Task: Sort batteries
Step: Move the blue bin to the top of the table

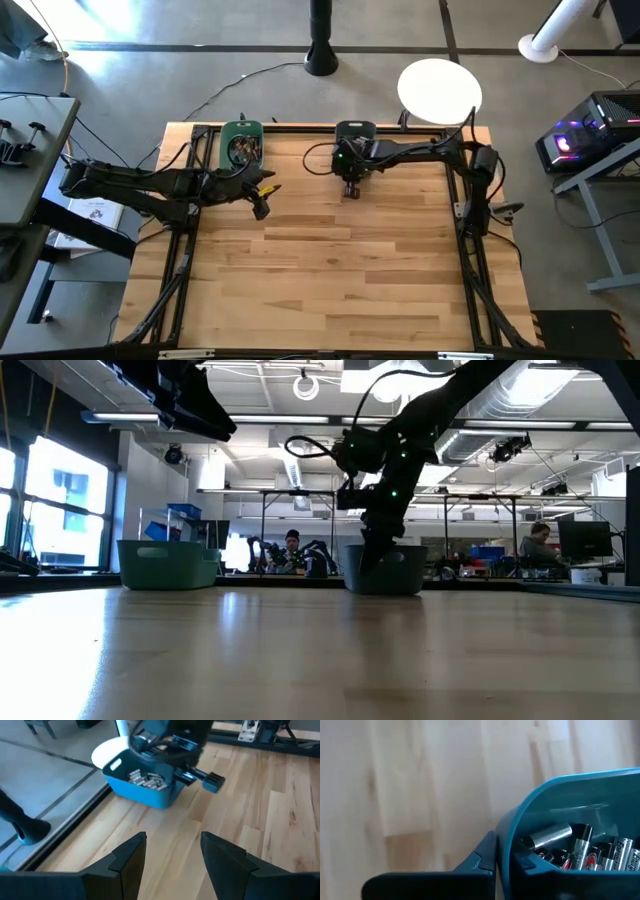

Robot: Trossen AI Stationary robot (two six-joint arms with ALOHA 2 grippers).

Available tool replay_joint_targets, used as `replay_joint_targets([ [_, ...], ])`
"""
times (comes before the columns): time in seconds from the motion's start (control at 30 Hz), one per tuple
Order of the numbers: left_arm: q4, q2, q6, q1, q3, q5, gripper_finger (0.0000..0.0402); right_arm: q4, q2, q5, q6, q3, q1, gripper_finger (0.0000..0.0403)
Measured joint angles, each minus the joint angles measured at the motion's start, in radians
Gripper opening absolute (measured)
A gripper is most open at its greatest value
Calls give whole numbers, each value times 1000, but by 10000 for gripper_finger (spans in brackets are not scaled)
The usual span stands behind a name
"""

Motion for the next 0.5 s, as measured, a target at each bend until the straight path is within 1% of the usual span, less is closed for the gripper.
replay_joint_targets([
  [0.13, -25, 0, -28, -12, 0, 0, 181, 14, 10, -8, -1, 11, -18, 11],
  [0.23, -29, 0, -43, -25, 0, 0, 181, 15, 11, -11, -1, 11, -24, 29],
  [0.37, -42, 0, -48, -39, 0, 0, 181, 13, 11, 0, -19, 11, -26, 80],
  [0.5, -70, 0, -49, -55, 0, 0, 181, 8, -20, -5, -27, 11, -21, 135],
])
